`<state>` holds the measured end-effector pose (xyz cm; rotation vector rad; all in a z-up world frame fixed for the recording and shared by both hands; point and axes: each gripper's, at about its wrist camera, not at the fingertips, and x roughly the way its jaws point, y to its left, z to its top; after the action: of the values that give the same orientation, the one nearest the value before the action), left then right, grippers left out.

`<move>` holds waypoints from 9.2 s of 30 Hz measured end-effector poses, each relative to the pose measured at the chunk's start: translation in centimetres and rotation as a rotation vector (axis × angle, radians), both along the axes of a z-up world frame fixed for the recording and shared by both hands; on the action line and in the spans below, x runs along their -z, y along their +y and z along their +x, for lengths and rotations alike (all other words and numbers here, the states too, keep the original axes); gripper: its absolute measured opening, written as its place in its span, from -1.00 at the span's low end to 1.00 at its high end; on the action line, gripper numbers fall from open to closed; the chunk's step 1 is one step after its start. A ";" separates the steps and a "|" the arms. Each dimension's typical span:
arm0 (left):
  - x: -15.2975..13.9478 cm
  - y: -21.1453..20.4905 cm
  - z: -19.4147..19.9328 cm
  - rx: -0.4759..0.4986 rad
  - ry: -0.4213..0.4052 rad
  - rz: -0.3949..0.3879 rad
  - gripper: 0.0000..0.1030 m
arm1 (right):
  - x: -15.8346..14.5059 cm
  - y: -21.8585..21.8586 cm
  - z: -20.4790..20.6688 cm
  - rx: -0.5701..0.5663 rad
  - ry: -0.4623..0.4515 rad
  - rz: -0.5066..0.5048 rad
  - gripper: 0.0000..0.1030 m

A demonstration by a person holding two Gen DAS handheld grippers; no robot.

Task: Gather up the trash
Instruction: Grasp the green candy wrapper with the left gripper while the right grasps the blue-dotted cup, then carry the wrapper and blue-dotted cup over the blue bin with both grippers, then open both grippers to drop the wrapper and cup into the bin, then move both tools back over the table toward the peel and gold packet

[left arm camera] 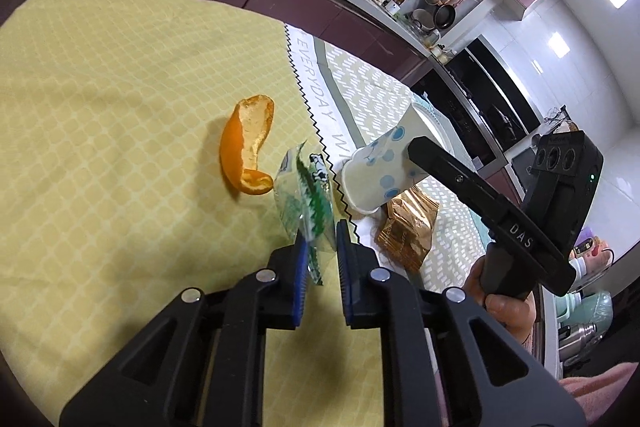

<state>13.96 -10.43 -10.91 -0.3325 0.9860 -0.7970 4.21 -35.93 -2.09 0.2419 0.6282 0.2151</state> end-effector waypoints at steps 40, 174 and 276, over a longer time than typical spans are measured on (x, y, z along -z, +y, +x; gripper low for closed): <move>-4.3 12.4 -7.3 -0.167 -0.147 0.106 -0.74 | -2.4 10.2 -0.6 -0.275 -0.022 0.087 0.16; -7.4 33.7 -12.8 -0.634 -0.187 0.239 -0.74 | -2.2 33.3 5.1 -0.718 0.053 0.080 0.16; -4.0 27.8 -10.1 -0.489 -0.166 0.200 -0.33 | -1.1 27.4 4.5 -0.595 0.121 -0.013 0.21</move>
<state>3.84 17.38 -6.93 -0.3111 0.7757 -0.2739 8.68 -8.56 -1.02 0.0493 0.8111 0.7724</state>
